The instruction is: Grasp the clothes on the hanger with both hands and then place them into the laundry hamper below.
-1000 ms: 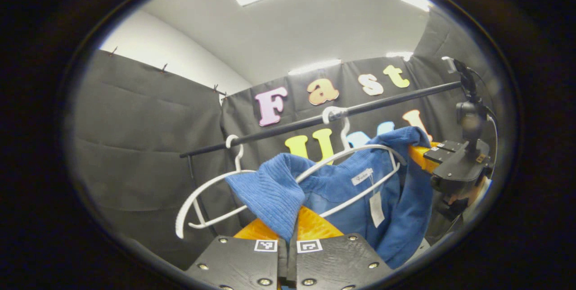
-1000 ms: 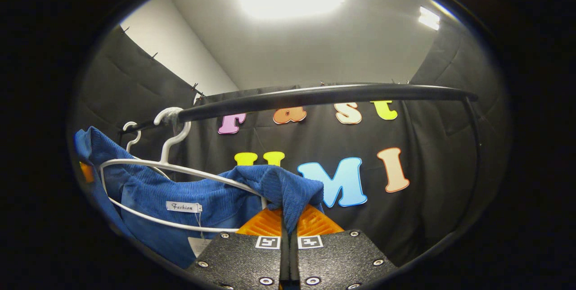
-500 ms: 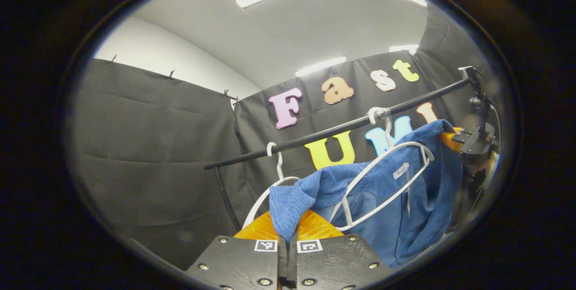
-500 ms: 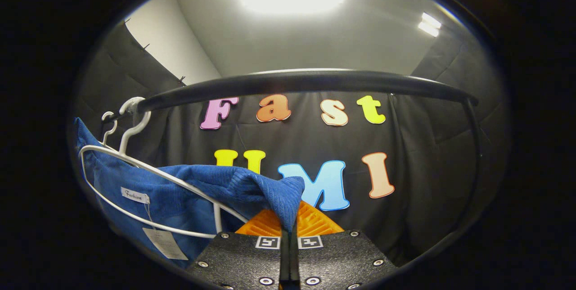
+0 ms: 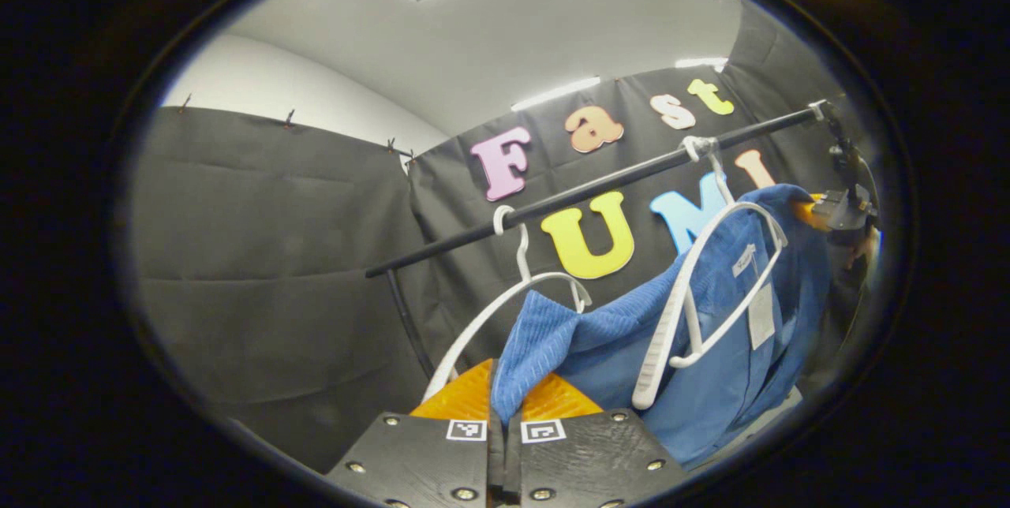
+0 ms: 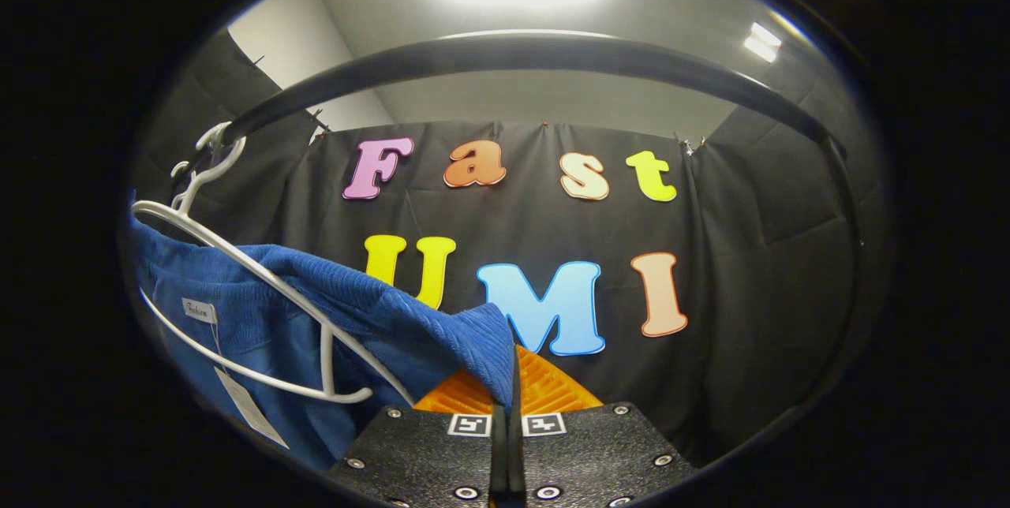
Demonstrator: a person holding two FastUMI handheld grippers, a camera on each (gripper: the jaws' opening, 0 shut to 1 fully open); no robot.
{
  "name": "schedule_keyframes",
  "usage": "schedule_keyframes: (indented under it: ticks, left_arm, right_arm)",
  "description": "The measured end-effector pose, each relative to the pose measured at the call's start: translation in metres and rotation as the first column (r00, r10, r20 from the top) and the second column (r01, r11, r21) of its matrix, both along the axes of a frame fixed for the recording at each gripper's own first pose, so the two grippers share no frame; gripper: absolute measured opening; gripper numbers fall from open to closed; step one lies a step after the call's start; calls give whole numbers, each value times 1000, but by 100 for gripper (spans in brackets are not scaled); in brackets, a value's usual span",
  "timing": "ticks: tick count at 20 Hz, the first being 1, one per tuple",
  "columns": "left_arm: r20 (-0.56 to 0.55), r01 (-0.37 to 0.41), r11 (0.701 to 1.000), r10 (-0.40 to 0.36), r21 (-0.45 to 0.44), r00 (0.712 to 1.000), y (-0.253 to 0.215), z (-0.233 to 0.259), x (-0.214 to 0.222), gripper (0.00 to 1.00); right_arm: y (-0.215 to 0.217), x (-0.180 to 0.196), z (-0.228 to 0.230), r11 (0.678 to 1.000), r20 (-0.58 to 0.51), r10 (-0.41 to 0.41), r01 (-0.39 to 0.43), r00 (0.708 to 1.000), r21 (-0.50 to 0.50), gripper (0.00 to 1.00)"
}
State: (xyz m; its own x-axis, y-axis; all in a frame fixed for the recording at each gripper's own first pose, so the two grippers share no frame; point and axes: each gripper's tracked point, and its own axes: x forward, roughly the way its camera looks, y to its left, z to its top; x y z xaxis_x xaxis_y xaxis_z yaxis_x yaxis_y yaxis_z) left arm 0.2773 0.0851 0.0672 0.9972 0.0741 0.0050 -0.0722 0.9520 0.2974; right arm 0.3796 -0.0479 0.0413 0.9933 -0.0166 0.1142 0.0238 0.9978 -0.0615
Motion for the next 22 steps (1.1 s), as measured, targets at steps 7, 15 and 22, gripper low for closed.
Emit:
schedule_keyframes:
  ticks: [7,15,22]
  left_arm:
    - [-57,37,999,-38,-21,998,-10,-44,6,1]
    - [-123,37,997,-45,-67,991,-14,-108,-16,0]
    - [-150,69,994,-82,-87,985,-20,-121,-65,1]
  right_arm:
    - [-20,19,-48,999,-107,-31,34,994,25,0]
    - [-27,-2,-82,1000,-198,-31,31,980,-5,0]
    - [-21,-49,-104,1000,-247,-13,12,969,-6,0]
